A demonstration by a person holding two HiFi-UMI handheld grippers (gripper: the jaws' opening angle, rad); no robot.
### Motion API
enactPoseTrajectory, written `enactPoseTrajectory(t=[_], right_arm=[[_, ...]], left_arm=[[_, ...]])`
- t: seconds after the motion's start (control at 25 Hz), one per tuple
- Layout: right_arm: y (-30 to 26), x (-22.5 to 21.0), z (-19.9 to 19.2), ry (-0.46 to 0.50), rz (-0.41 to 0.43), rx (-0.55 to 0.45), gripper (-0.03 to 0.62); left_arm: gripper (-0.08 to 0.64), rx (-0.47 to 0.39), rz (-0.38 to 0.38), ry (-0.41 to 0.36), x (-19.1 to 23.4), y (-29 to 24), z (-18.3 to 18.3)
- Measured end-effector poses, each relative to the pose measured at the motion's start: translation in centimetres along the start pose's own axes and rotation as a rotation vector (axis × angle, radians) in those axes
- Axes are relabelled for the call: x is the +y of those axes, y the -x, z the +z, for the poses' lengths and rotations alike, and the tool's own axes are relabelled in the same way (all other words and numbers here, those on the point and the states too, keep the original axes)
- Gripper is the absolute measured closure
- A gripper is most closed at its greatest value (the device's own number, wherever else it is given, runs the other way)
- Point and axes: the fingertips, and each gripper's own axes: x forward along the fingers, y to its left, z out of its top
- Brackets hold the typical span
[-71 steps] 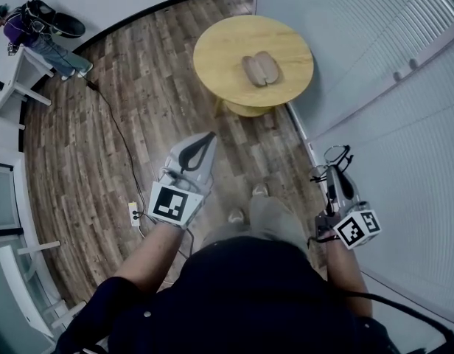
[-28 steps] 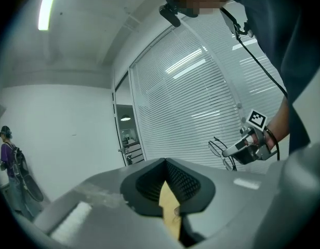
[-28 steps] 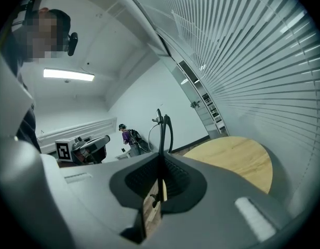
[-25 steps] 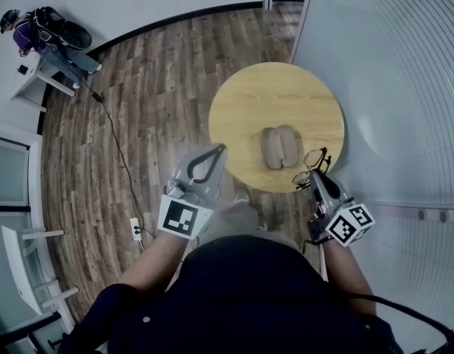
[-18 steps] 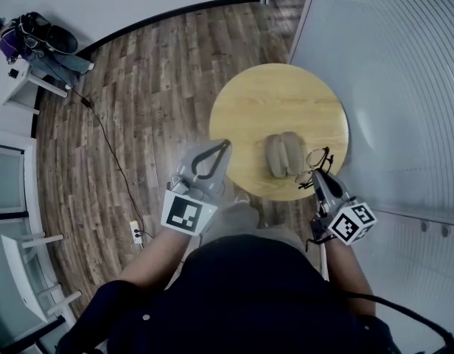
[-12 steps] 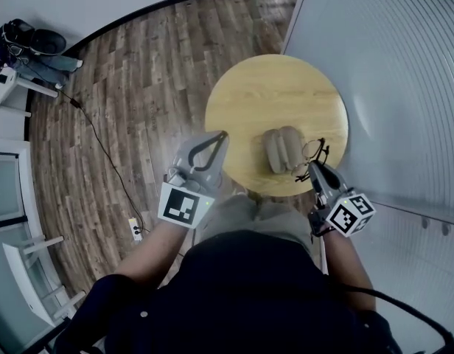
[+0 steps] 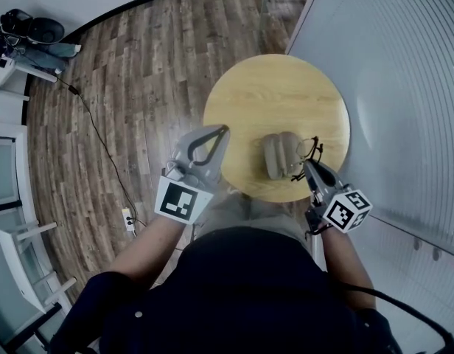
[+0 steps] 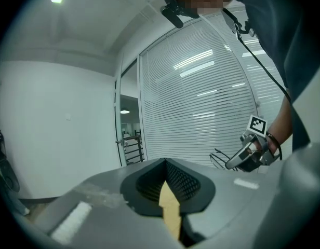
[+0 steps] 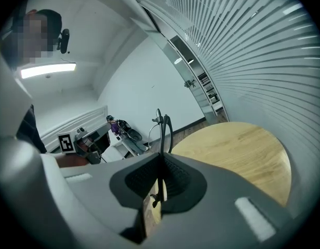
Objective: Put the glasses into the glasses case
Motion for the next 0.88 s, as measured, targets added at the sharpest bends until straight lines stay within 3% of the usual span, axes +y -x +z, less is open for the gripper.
enactPoseTrajectory(t=[0.2,0.44,0.88], right_arm=[[-2.3,-2.3,-0.4,-0.024,0.021,0.063,0.571],[-4.9,-4.1,-3.6,-0.056,0.049,0.141,0.571],[-8.3,-7.1,-8.0,-0.088,0.035,0.282,0.571]], left_arm=[[0.555,0.022,0.025,-0.005,0.9,-2.5,-1.0],[0.555,0.078,0.067,0.039,1.2,-3.9,-5.0],[0.555,0.138,0.092,0.054,2.3,-5.5,-9.3]])
